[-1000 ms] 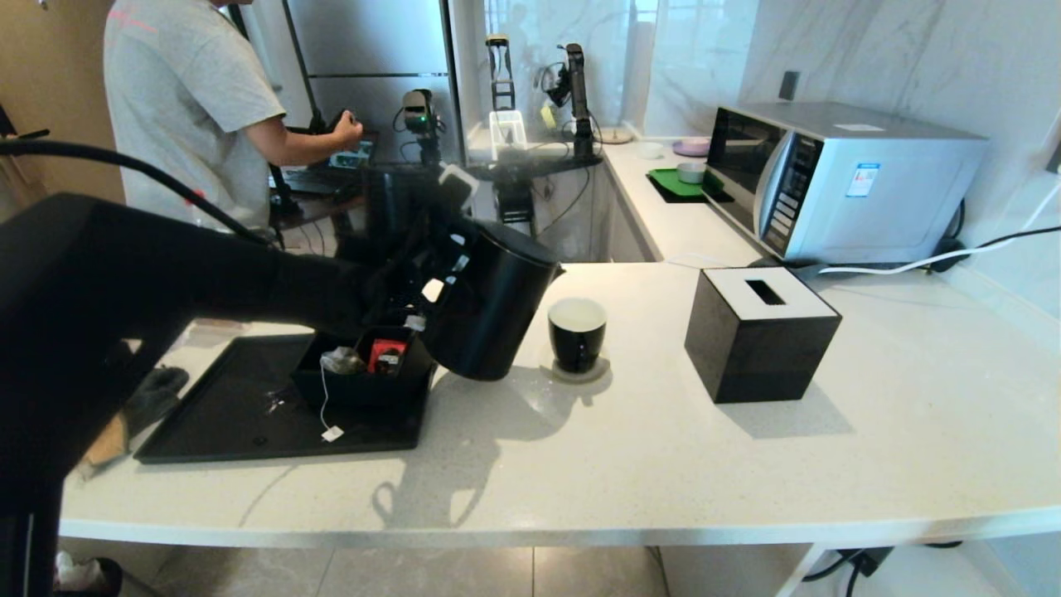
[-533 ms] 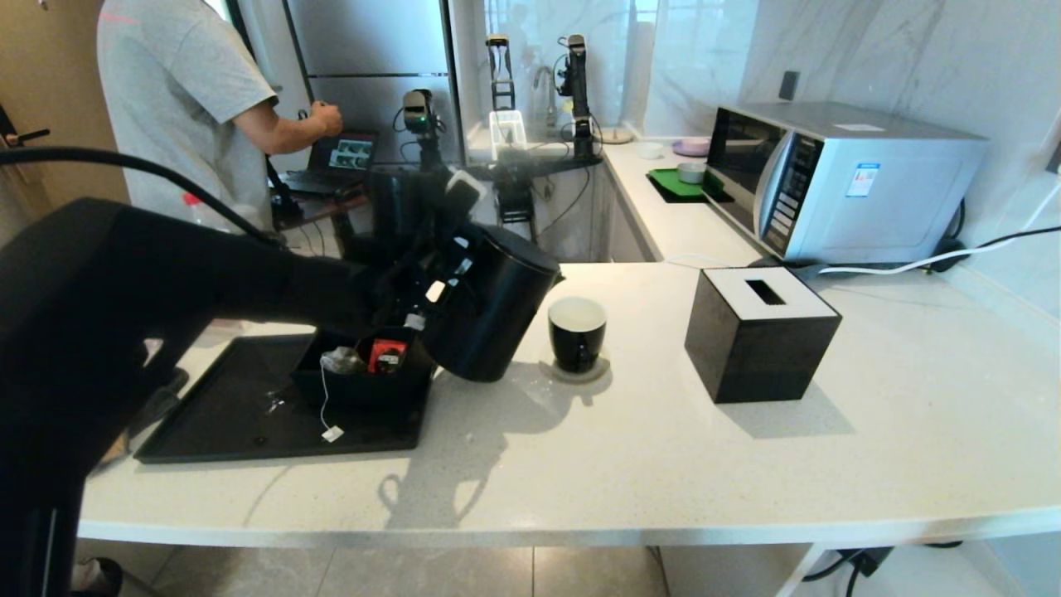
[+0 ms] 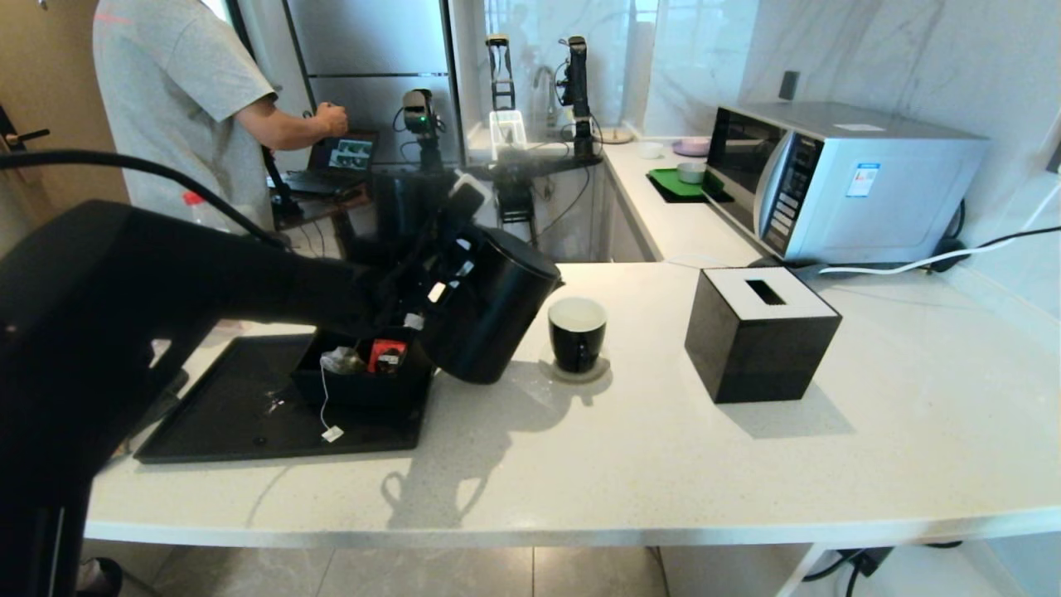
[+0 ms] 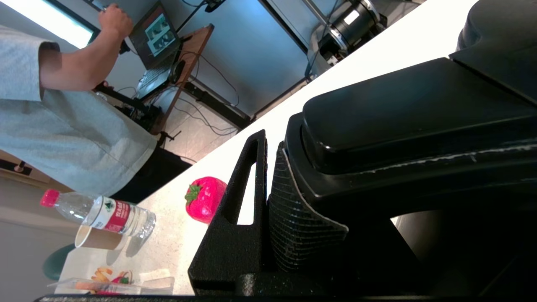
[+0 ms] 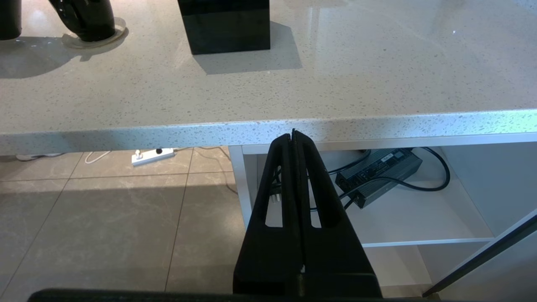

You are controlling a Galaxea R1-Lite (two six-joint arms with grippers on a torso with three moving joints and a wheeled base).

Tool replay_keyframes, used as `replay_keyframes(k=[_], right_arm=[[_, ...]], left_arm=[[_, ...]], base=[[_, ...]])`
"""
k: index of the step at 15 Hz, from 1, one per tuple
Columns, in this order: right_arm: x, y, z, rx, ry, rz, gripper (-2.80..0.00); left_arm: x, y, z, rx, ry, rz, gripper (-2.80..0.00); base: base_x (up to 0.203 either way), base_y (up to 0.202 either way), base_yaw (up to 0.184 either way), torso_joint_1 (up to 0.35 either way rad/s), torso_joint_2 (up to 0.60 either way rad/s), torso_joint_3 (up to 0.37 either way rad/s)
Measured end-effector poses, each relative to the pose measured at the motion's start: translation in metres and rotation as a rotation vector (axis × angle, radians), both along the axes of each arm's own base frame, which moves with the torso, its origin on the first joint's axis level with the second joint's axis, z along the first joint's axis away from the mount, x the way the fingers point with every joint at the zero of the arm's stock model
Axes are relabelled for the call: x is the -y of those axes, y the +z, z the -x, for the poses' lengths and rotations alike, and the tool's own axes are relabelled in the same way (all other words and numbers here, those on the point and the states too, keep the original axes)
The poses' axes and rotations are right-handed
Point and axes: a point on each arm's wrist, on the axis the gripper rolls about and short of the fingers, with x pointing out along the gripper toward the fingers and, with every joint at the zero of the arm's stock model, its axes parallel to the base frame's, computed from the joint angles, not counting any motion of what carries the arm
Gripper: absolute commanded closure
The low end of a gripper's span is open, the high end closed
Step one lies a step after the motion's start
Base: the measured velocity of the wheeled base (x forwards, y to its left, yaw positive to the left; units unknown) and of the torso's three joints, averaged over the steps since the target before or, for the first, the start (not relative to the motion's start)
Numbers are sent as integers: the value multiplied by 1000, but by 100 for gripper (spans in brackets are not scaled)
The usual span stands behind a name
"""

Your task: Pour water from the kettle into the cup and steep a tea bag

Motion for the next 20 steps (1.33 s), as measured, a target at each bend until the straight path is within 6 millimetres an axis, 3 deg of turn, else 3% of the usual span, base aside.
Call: replay_keyframes(k=[20], right_arm=[[0,0,0,0,0,0,0]], left_arm=[[13,3,-5,28,-32,-72,0]], base=[[0,0,0,0,0,0]])
